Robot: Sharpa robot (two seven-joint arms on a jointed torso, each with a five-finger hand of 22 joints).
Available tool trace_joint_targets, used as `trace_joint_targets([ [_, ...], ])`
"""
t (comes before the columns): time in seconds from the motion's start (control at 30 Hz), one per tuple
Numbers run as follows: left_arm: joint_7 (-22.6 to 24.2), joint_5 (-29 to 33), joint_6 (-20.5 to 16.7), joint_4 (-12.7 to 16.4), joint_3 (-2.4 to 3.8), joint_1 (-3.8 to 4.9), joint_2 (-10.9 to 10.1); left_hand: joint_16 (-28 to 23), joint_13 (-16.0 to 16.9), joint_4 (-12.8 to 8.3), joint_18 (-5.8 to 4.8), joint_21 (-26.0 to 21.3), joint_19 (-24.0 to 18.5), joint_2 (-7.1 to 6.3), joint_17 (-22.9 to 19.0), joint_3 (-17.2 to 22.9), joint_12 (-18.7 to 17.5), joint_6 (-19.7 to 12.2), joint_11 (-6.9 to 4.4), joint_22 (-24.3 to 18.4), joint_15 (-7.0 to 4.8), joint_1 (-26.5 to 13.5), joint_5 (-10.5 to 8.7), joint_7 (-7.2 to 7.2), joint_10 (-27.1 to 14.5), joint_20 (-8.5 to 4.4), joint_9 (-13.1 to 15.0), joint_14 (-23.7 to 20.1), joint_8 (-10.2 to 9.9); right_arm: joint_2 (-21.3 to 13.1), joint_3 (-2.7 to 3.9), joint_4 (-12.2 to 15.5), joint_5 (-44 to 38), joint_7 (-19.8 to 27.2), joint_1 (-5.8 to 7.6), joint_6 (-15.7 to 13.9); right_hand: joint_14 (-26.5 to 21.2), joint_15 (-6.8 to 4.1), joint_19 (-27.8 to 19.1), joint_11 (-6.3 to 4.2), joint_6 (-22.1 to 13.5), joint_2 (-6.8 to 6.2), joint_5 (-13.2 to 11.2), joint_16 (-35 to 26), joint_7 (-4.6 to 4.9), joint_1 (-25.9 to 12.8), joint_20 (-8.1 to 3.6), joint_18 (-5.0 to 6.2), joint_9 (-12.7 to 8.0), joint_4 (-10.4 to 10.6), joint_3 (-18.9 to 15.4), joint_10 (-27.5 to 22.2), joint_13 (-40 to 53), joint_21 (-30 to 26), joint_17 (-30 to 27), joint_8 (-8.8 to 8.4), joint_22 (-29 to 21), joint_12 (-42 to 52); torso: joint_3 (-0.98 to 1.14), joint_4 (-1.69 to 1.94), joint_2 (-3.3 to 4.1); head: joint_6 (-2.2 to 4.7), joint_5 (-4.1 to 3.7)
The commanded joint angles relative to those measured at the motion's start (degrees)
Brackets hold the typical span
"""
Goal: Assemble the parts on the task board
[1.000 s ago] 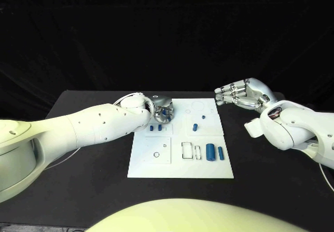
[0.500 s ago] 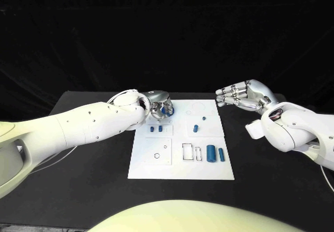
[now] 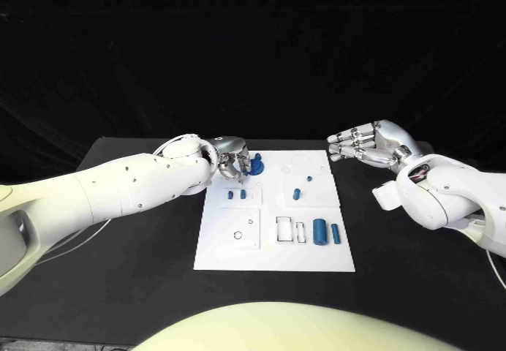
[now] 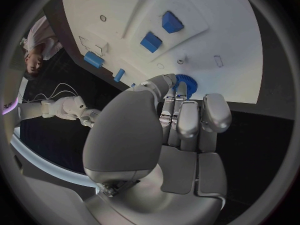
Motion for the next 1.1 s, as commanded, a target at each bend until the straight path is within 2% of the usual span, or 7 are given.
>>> trace_joint_targets([
  [0.03, 0.1, 0.6, 1.8, 0.0, -0.01, -0.01, -0.1, 0.2, 0.1, -0.1, -0.83, 0.3, 0.3, 0.04, 0.0, 0.1, -0.3, 0.3, 0.06, 0.1, -0.02, -0.7, -0.19, 0.06, 0.5, 0.03, 0.0, 0.5, -0.2, 0.0, 0.02, 0.0, -0.2, 0.6, -0.03, 0.6, -0.2, -0.06, -0.4, -0.11, -0.4, 0.04, 0.4, 0.0, 0.08, 0.0, 0.06, 0.93, -0.1, 0.0, 0.3, -0.4, -0.1, 0.2, -0.1, -0.06, -0.1, 0.3, 0.04, -0.05, 0.02, 0.01, 0.09],
  [0.87, -0.5, 0.4, 5.4, 0.5, -0.20, -0.07, -1.1, 0.0, 0.1, -0.2, -0.80, 0.3, 0.2, -0.02, -0.3, 0.1, -0.4, 0.4, 0.05, 0.0, -0.03, -0.8, -0.22, 0.04, 0.6, 0.03, 0.0, 0.4, -0.2, 0.0, 0.02, 0.1, -0.2, 0.6, -0.03, 0.5, -0.2, -0.06, -0.4, -0.11, -0.4, 0.04, 0.4, 0.0, 0.08, 0.0, 0.06, 0.93, -0.1, 0.0, 0.3, -0.4, -0.1, 0.2, -0.1, -0.06, -0.1, 0.3, 0.02, -0.03, 0.01, -0.14, 0.29],
  [0.93, -0.5, 0.4, 5.6, 0.5, -0.22, -0.07, -1.1, 0.0, 0.1, -0.2, -0.80, 0.3, 0.2, -0.03, -0.3, 0.1, -0.4, 0.4, 0.05, -0.1, -0.02, -0.8, -0.22, 0.03, 0.6, 0.03, 0.0, 0.4, -0.2, 0.0, 0.02, 0.1, -0.2, 0.6, -0.03, 0.5, -0.2, -0.06, -0.4, -0.11, -0.4, 0.04, 0.4, 0.0, 0.08, 0.0, 0.06, 0.93, -0.1, 0.0, 0.3, -0.4, -0.1, 0.2, -0.1, -0.06, -0.1, 0.3, 0.01, -0.02, 0.03, -0.05, 0.49],
  [1.1, -0.6, 0.5, 5.7, 0.6, -0.30, -0.10, -1.1, 0.0, 0.1, -0.2, -0.77, 0.2, 0.1, -0.07, -0.3, 0.1, -0.4, 0.4, 0.05, -0.2, -0.03, -0.9, -0.25, 0.01, 0.7, 0.03, 0.0, 0.4, -0.2, 0.0, 0.02, 0.1, -0.2, 0.6, -0.03, 0.5, -0.2, -0.06, -0.4, -0.11, -0.4, 0.04, 0.4, 0.0, 0.08, 0.0, 0.06, 0.93, -0.1, 0.0, 0.3, -0.4, -0.1, 0.2, -0.1, -0.06, -0.1, 0.3, 0.00, -0.02, 0.02, 0.08, 0.42],
])
